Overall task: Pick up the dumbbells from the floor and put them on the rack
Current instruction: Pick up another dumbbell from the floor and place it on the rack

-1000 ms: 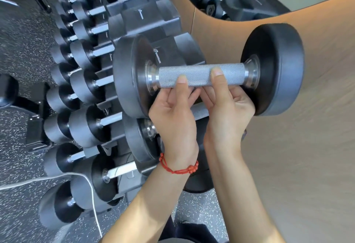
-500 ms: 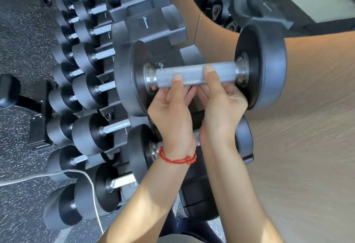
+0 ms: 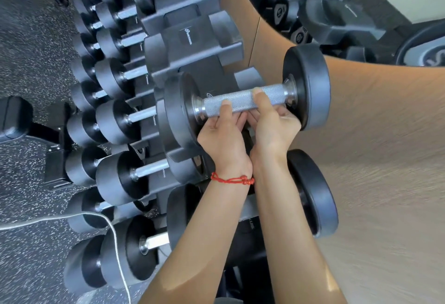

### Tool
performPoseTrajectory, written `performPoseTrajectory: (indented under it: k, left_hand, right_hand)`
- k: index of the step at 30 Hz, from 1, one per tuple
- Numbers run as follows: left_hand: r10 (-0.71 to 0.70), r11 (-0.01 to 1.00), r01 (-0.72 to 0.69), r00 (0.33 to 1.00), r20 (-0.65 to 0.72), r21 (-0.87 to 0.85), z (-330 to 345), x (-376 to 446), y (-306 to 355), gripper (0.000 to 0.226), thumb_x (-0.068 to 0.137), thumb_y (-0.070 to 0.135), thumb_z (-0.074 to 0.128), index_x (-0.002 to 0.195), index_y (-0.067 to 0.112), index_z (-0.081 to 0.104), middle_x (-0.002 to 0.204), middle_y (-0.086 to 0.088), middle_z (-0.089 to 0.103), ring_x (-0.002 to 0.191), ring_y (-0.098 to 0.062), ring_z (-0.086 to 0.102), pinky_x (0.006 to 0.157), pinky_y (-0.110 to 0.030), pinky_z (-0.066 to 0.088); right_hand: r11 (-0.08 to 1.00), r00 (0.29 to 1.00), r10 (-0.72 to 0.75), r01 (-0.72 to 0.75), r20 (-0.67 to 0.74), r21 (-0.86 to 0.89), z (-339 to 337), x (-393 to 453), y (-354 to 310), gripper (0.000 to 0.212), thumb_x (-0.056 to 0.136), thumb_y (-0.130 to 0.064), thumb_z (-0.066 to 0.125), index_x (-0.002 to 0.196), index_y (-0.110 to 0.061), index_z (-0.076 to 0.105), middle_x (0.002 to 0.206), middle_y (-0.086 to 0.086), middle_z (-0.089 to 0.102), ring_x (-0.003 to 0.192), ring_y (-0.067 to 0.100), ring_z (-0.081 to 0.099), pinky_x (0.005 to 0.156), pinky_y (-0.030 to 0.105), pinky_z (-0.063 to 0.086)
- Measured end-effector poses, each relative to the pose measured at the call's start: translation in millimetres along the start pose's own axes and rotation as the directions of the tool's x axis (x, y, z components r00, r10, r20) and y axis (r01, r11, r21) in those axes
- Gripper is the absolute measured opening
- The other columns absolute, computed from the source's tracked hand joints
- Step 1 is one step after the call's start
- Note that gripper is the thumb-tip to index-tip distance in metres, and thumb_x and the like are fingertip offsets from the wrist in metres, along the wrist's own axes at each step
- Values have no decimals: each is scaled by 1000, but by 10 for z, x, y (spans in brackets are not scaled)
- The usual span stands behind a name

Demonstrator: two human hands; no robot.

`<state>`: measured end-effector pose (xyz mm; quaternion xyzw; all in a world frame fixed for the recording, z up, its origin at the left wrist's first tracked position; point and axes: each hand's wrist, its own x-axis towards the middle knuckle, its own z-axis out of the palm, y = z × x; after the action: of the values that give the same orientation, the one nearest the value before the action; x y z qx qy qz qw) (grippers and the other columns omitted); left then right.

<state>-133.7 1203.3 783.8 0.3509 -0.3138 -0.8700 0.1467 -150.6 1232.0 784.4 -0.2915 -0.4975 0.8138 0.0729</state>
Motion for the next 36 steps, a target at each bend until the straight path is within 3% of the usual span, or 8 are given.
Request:
performPoseTrajectory:
  k: [4,9,12,16,21,25,31,36]
  left_hand:
    - [5,1000,-4,998,-69,12,54,86,-81,16,89,7,56,76,0,59,90,-21,66,92,-34,68,83,-38,57]
    - [45,999,-44,996,-83,15,104,212,-125,14,89,8,57,81,-2,62,86,-18,67,86,-28,69,73,-28,59]
    - [54,999,-55,993,-109,2,159,287,-112,15,89,8,57,78,-1,61,82,-16,66,76,-22,67,65,-22,58]
    - [91,996,-90,981,-169,14,188,412,-112,20,89,6,57,69,0,57,77,-16,63,78,-28,66,61,-22,58]
    - [134,990,-119,963,-234,76,201,560,-104,27,87,9,60,61,4,52,70,-14,61,69,-23,66,62,-26,59]
    - [196,974,-154,941,-275,169,195,639,-101,38,85,11,62,52,8,44,56,-9,55,60,-20,63,63,-30,58]
    - [177,981,-142,929,-325,129,126,754,-47,36,85,9,63,52,6,49,57,-10,57,63,-24,63,61,-30,58]
    - [84,996,-64,932,-354,69,-30,807,-33,31,85,11,62,56,3,55,65,-12,63,71,-28,67,68,-33,57]
  right_hand:
    - [999,1000,30,-30,-6,-28,11,143,58,26,74,-9,73,63,-8,49,70,17,56,67,25,57,68,38,53]
    - [996,997,74,-74,-4,-40,70,273,68,25,74,-10,73,60,-6,53,64,13,61,68,27,62,67,37,55]
    - [993,994,110,-109,28,-41,133,336,46,19,75,-9,73,70,5,60,66,13,61,70,27,62,66,35,55]
    - [988,989,142,-140,36,-63,215,400,77,36,74,-9,73,85,20,57,72,17,60,69,26,61,65,34,56]
    - [981,980,182,-176,83,-78,315,472,109,20,76,-7,72,63,-2,58,69,13,63,65,24,63,58,26,57]
    - [970,970,227,-217,84,-106,351,518,168,19,75,-10,73,67,-1,58,73,16,63,68,26,62,65,32,57]
    - [957,968,235,-215,88,-193,434,525,301,19,73,-13,74,64,-3,61,79,19,69,77,31,70,69,35,58]
    - [940,971,228,-202,68,-275,485,458,428,29,70,-13,76,56,-7,51,64,12,60,66,27,60,75,48,55]
